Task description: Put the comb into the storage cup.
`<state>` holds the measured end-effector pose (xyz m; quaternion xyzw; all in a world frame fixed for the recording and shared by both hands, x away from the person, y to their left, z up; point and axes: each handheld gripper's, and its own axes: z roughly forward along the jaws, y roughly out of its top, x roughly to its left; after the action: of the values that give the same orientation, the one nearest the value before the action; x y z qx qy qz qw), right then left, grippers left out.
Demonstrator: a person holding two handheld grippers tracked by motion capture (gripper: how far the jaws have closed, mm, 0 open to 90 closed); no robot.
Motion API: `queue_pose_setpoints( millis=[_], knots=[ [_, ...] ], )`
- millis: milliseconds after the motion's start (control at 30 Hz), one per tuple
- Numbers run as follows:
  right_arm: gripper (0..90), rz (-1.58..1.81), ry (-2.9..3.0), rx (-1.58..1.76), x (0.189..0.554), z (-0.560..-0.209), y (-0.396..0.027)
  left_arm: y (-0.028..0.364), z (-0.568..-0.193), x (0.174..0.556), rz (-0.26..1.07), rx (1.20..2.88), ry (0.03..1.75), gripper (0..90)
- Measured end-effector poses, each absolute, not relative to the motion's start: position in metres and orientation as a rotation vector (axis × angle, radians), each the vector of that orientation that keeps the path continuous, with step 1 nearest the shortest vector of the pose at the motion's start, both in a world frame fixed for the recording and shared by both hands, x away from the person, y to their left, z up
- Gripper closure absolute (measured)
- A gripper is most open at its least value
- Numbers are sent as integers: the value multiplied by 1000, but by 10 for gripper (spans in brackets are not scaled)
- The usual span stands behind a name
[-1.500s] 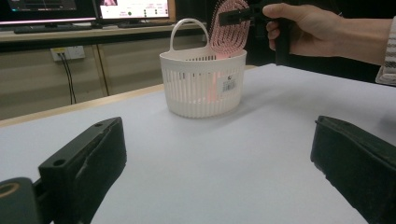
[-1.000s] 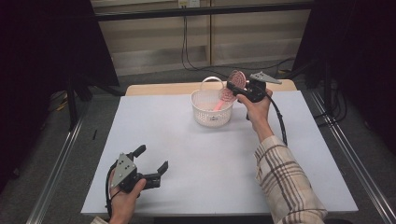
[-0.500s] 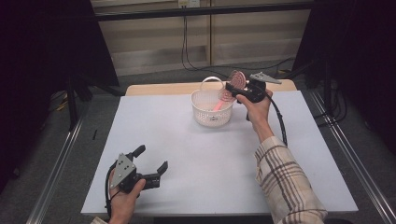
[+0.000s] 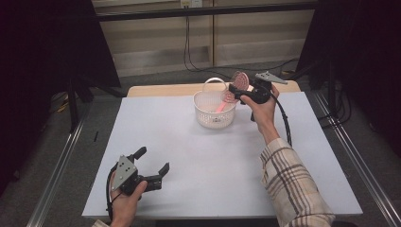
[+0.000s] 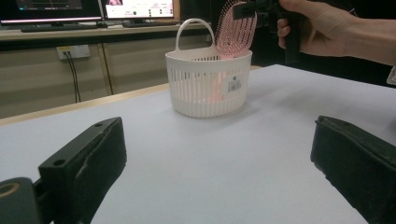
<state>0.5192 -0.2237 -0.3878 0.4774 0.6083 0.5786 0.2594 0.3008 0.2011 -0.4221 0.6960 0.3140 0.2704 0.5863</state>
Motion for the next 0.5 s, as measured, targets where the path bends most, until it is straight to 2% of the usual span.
queue_pose_setpoints(
  millis=[500],
  knots=[
    [3, 1541, 1656, 1216, 511, -376, -223, 206, -423, 300, 640, 1607, 765, 35]
  ],
)
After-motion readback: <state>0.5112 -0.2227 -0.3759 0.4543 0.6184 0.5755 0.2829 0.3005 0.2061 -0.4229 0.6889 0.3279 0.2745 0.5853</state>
